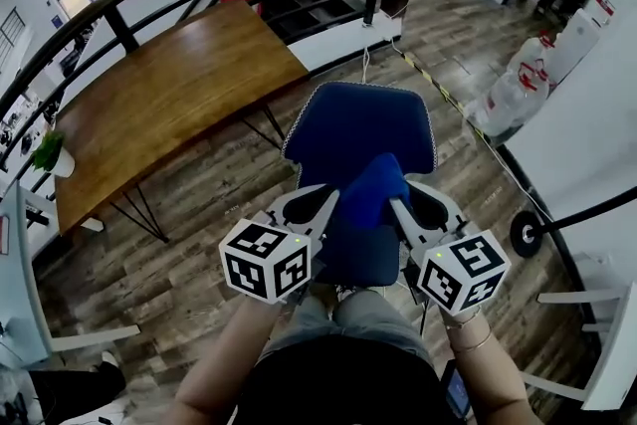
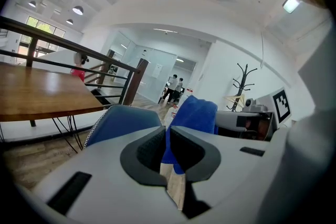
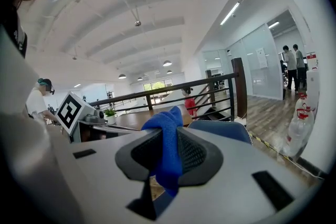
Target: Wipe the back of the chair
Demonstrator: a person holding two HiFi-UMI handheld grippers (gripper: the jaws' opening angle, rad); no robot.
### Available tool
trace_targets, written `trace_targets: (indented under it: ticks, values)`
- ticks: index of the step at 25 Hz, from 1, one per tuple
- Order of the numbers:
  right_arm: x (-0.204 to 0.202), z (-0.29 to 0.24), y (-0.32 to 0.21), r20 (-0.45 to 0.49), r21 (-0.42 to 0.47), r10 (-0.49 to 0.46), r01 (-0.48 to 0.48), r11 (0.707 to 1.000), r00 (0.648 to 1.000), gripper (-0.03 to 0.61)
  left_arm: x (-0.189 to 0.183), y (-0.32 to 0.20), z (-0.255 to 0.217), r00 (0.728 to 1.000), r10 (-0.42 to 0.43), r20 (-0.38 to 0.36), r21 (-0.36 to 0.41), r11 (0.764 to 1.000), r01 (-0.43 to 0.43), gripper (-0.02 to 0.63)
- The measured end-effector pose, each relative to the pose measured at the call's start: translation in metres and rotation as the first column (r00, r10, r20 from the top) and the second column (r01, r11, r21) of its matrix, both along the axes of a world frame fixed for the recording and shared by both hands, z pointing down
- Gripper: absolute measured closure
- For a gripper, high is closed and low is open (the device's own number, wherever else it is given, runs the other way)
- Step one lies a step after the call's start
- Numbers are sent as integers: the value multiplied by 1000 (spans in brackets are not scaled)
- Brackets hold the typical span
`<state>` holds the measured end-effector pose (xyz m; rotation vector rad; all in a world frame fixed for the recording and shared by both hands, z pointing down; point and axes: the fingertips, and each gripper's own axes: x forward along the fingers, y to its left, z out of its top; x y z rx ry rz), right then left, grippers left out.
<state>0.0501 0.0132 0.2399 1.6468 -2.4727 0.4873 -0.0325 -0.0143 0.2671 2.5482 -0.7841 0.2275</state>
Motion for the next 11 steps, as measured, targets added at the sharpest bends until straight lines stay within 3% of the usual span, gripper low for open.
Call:
trace_targets:
  ticks: [11]
  values:
    - [24,11,6,-33,-34,-11,10,999,999,500,13,5,13,1000,7,20,-18,1000,-7,577]
